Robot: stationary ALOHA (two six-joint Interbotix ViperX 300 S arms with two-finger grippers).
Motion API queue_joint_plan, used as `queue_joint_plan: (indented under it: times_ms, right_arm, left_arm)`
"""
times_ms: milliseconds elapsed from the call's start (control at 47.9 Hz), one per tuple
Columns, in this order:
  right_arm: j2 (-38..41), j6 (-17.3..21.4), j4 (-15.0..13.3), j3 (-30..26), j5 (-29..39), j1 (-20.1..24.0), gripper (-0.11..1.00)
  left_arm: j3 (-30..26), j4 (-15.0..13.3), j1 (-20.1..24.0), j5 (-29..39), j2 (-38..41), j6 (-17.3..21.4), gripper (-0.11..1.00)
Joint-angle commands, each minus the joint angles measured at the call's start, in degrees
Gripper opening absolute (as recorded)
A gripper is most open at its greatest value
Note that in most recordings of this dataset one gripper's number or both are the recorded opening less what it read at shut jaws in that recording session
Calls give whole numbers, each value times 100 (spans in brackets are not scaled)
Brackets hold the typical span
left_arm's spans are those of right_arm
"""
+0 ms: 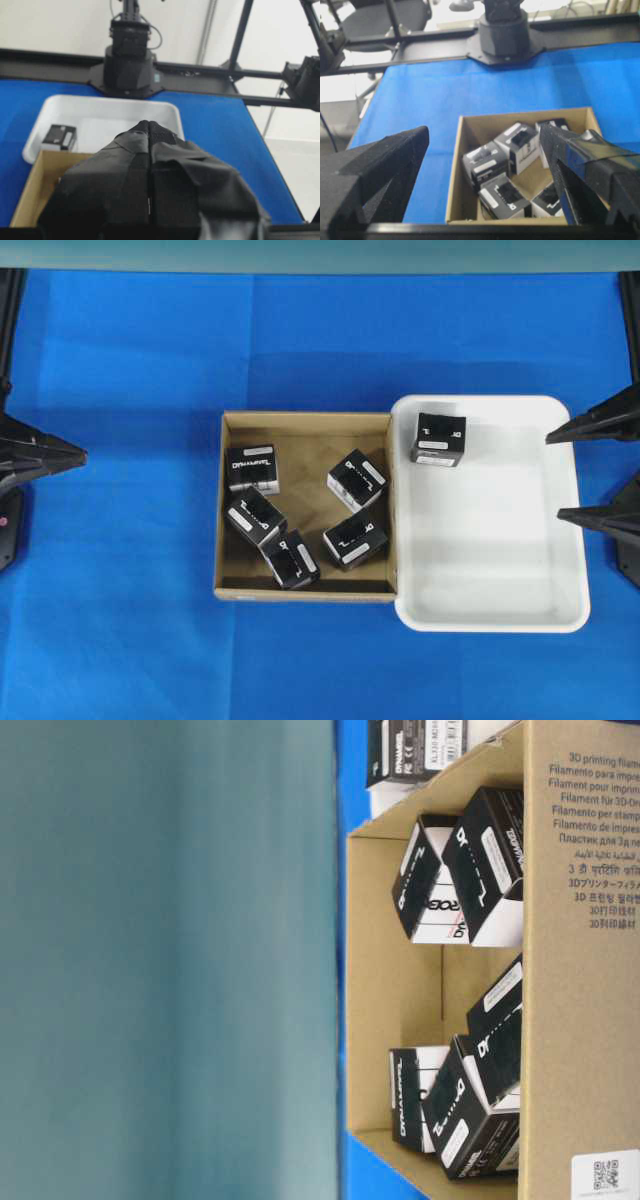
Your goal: Pick a box that is randomly placed inside the cardboard box.
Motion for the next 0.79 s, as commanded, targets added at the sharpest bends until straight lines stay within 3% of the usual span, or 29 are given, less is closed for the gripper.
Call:
queue_joint_plan:
  times_ms: [0,772]
  right_arm:
    - [18,-9,0,-35,-62,0,100]
    - [9,-9,0,26,-35,0,100]
  left_arm:
    - [-70,9,18,-44,26,9,-7]
    - [-70,18,18,-35,26,-9,-7]
